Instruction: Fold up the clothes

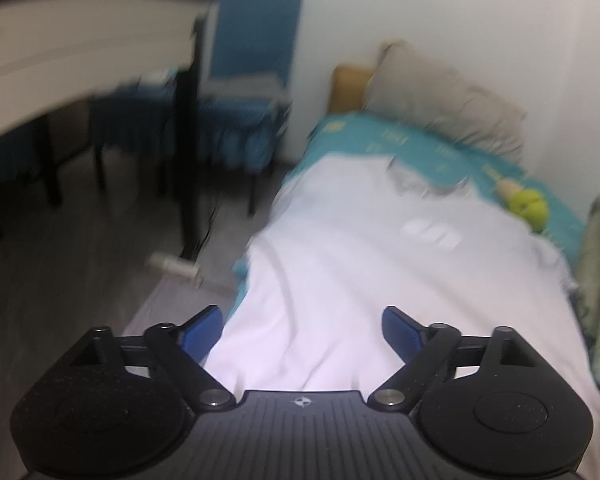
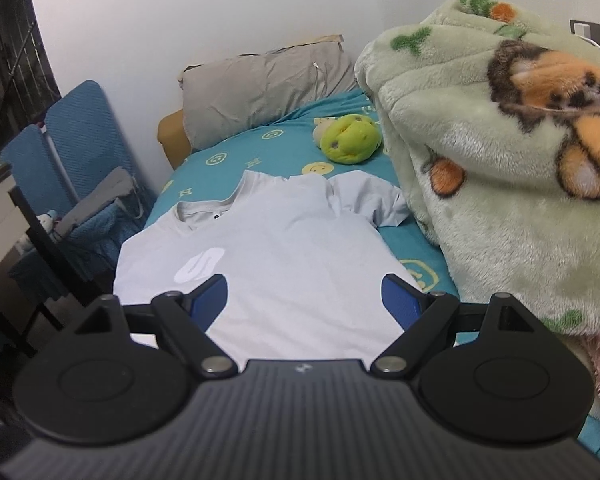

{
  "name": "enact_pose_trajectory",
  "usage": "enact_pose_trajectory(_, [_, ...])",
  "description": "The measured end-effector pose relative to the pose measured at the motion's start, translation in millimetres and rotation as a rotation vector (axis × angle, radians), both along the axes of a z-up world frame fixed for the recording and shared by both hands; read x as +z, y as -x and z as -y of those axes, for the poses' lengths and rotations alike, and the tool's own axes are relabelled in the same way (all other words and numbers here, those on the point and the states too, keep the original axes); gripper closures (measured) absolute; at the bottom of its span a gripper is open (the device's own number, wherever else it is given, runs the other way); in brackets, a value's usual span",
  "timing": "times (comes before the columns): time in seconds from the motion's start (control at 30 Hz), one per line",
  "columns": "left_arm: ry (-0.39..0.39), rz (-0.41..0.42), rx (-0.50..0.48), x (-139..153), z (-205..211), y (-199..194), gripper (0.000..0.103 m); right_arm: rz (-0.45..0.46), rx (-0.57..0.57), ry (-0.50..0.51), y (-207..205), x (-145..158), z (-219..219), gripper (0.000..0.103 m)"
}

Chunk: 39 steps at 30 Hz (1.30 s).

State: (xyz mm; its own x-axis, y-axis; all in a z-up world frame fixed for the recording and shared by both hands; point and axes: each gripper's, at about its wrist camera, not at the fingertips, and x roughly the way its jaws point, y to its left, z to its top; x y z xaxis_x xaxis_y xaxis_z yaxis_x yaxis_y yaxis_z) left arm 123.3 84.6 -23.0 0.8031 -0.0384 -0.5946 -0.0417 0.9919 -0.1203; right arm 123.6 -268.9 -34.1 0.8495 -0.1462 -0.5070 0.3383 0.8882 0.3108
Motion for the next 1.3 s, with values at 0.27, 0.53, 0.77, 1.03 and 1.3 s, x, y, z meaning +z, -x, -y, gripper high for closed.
enact_pose_trajectory(0.27, [-0.025, 0.158, -0.101, 39, 61, -23, 0.0, 0.093, 0.015, -0.167, -3, -4, 12, 0.0])
enact_pose_trajectory(0.53, [-0.014, 0.17, -0.17, -10, 97, -51, 0.0, 0.055, -0.098, -0.37, -48, -31, 67, 0.0])
enact_pose_trajectory(0.77, [0.046, 0.042, -0.169, -69, 70, -84, 0.0, 0.073, -0.268, -0.509, -124, -83, 128, 0.0])
enact_pose_trajectory(1.03, [0.146, -0.023, -0.198, -117, 59, -133, 0.0, 0.062, -0.418, -0.549, -201, -145, 152, 0.0])
enact_pose_trajectory(1.3, [0.302, -0.086, -0.159, -140, 38, -155, 0.0, 0.18, -0.453, -0.532, -262, -157, 160, 0.0])
